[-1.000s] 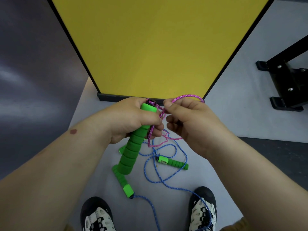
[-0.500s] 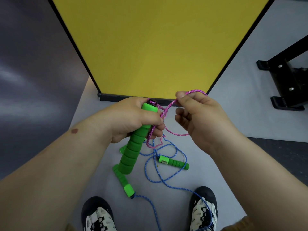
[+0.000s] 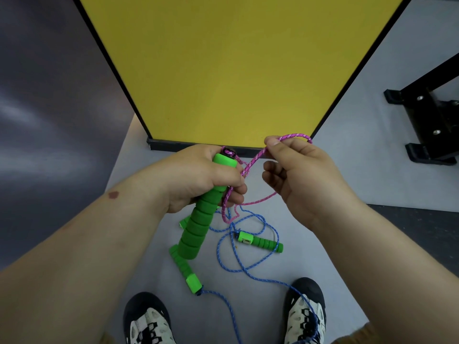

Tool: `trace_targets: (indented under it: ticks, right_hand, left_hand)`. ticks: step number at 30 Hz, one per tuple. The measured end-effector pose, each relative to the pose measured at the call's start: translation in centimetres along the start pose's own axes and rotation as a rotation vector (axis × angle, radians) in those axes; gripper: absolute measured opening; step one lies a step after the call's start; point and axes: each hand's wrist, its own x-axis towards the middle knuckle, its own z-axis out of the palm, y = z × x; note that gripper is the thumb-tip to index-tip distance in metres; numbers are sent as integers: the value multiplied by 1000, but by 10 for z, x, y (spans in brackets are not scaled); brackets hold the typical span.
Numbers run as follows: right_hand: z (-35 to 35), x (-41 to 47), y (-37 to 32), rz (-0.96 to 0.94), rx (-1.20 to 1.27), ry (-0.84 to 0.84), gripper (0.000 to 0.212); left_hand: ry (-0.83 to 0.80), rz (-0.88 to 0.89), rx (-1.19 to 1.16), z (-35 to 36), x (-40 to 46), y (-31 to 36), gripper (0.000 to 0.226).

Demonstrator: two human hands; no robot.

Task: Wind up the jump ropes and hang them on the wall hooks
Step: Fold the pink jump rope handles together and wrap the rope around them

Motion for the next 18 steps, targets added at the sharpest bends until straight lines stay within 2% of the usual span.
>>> trace_targets:
  ticks: [4,6,14,18]
  right_hand:
    - [5,-5,7,58,-93,-177,21]
    - [6,-6,11,46,-138,-205,22]
    - [-2,0,0,-43,-12,24,10]
    - [-1,0,0,-3,-12,-18,14]
  left_hand:
    - [6,14,24,0,0,0,14]
    - [0,16,33,0,0,1,15]
    - [0,-9,9,0,-1,2,12]
    - [1,-13,0,1,-2,2,13]
